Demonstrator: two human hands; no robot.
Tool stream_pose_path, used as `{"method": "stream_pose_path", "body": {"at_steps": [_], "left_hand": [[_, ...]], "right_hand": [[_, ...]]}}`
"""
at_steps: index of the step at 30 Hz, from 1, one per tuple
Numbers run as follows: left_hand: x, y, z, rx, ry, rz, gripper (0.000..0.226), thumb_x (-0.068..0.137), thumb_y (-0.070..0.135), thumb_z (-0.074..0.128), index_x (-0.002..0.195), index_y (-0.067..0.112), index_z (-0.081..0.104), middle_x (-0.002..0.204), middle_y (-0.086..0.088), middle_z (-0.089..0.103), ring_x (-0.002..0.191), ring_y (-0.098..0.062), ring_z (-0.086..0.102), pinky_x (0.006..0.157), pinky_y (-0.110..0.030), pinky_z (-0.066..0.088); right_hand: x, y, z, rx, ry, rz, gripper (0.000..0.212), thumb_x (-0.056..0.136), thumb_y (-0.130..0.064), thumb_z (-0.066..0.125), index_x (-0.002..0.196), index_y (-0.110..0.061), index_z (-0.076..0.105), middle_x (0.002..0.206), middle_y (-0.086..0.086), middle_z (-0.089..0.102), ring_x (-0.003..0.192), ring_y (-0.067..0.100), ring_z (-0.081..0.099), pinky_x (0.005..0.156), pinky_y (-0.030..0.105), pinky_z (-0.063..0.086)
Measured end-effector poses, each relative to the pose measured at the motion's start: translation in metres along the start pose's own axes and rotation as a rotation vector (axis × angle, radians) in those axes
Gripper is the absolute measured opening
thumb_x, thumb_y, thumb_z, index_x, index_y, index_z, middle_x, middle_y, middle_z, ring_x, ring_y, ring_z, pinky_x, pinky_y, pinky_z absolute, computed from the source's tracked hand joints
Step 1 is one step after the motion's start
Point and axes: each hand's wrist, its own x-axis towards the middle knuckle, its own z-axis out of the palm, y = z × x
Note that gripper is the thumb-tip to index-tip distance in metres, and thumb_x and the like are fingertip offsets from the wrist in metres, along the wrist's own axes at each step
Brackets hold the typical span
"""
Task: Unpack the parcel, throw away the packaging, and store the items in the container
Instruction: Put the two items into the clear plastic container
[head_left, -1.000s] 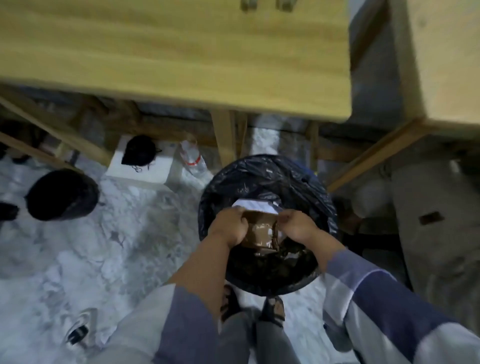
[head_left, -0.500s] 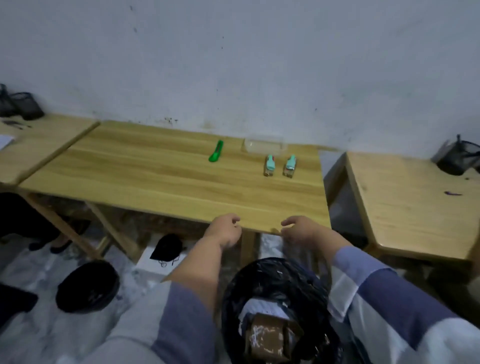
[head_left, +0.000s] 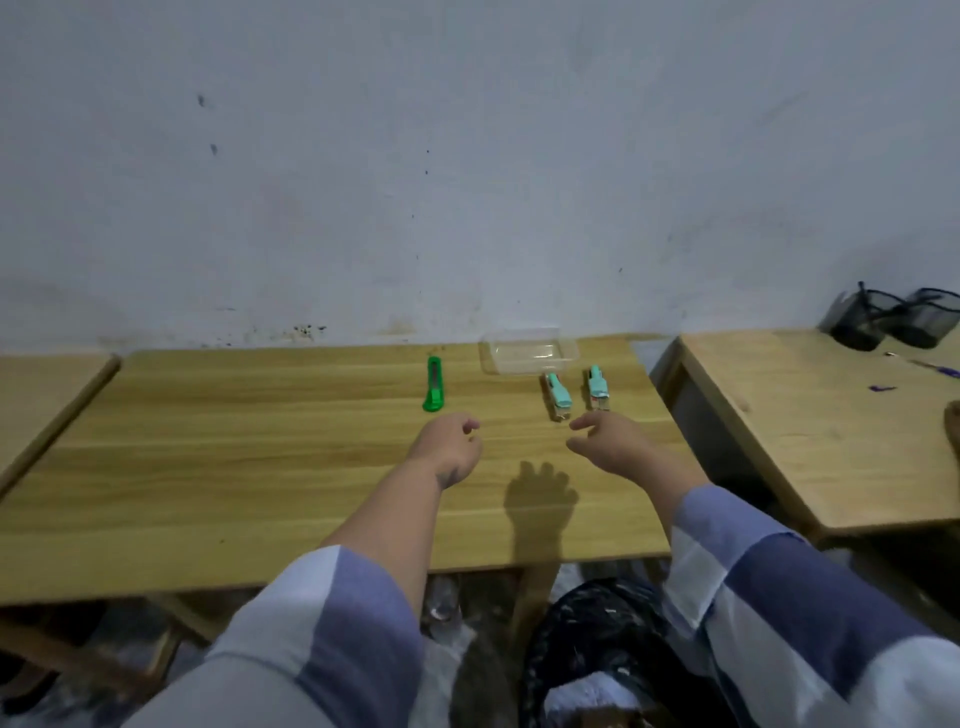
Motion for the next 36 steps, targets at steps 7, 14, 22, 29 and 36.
{"method": "stream_pose_path", "body": {"at_steps": [7,14,22,29,36], "left_hand": [[0.053,0.0,0.009,-0.018,-0.079,0.047,0.037,0.093,0.02,0.053,0.129,0.016,0.056,0.137,-0.003,0.054,0.122,-0.021,0.053,0.094,-0.021,0.037],[0.147,0.013,0.023,-0.022,-0.032,0.064,0.051,0.09,0.024,0.061,0.137,0.012,0.046,0.143,-0.009,0.048,0.128,-0.026,0.048,0.105,-0.03,0.036],[0.236,0.022,0.063,-0.095,0.118,-0.053,0.086,0.076,0.045,0.073,0.147,0.025,0.027,0.142,-0.006,0.046,0.128,-0.028,0.047,0.103,-0.046,0.045],[0.261,0.021,0.08,-0.067,0.114,-0.106,0.099,0.077,0.049,0.07,0.152,0.024,0.01,0.148,-0.008,0.04,0.135,-0.03,0.039,0.108,-0.045,0.039],[0.273,0.022,0.082,0.003,0.102,-0.135,0.097,0.08,0.053,0.067,0.152,0.018,0.013,0.148,-0.009,0.041,0.132,-0.032,0.043,0.105,-0.043,0.042]], "right_hand": [[0.046,0.009,0.002,0.019,0.044,0.093,0.058,0.08,-0.041,0.068,0.132,-0.02,0.051,0.138,0.011,0.05,0.117,0.028,0.055,0.1,0.039,0.045],[0.134,0.026,0.006,0.046,0.117,0.201,0.088,0.072,-0.055,0.069,0.144,-0.026,0.028,0.148,0.012,0.029,0.133,0.035,0.032,0.108,0.049,0.036],[0.212,0.03,0.036,-0.042,0.166,0.21,0.09,0.063,-0.07,0.064,0.137,-0.027,0.034,0.155,0.009,0.009,0.138,0.037,0.019,0.11,0.053,0.027],[0.23,0.029,0.035,-0.065,0.288,0.274,0.065,0.077,-0.05,0.062,0.131,-0.022,0.042,0.144,0.013,0.03,0.126,0.034,0.035,0.1,0.047,0.037],[0.228,0.035,0.027,0.014,0.336,0.35,0.075,0.076,-0.041,0.069,0.136,-0.014,0.032,0.132,0.011,0.045,0.121,0.03,0.043,0.094,0.044,0.046]]}}
